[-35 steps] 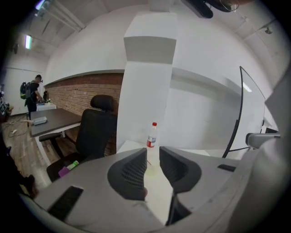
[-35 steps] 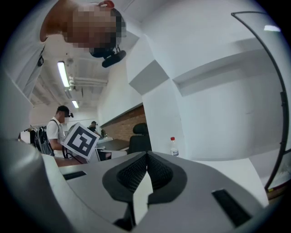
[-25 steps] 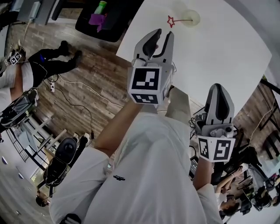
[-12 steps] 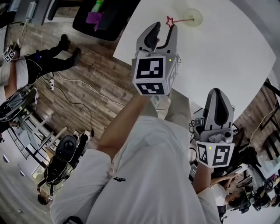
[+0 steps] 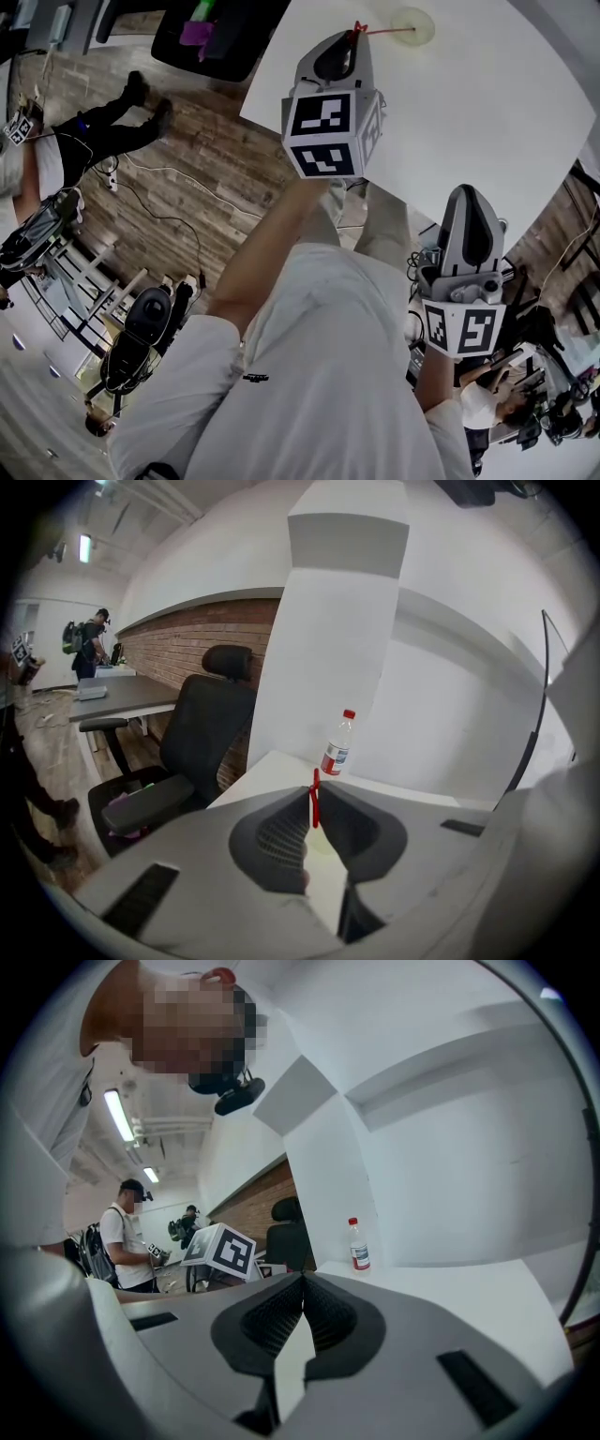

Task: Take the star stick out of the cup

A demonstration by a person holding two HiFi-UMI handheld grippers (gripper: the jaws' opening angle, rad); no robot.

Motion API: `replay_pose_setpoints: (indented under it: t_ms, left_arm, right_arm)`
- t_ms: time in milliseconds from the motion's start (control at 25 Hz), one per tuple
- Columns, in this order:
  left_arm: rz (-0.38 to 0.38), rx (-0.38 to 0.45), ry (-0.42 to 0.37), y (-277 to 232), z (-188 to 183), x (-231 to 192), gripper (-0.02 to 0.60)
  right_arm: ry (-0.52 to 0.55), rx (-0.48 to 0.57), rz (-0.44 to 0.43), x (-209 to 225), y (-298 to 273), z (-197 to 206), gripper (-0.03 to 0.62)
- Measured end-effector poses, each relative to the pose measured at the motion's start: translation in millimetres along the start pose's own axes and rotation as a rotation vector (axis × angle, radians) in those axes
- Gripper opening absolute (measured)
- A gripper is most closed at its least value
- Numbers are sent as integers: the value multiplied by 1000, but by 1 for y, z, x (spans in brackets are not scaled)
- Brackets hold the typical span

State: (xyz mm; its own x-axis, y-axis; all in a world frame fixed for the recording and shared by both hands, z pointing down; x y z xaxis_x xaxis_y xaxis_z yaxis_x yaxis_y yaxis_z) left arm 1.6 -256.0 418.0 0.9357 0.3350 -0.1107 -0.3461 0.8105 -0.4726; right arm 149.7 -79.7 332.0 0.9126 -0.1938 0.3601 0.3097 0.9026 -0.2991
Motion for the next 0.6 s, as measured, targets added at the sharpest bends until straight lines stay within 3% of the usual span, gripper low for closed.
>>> replay_pose_setpoints:
  t_ms: [600]
  left_arm:
    - [71,84,-22,44,-24,14,26]
  right_arm:
    - [8,51,19,-9,18,-11,4]
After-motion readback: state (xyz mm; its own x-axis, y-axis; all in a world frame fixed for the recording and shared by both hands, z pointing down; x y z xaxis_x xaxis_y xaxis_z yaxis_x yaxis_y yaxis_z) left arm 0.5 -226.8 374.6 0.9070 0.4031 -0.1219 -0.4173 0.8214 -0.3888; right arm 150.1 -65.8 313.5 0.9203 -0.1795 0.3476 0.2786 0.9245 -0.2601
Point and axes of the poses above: the fingertips, and each gripper's own axes: y backward along the fingers, x to its right, z out of its underside, the point moved 2 cm from there along y, backward along the fingers, and after that the axes turned 7 degrees about -y, right-handed, at the moved point
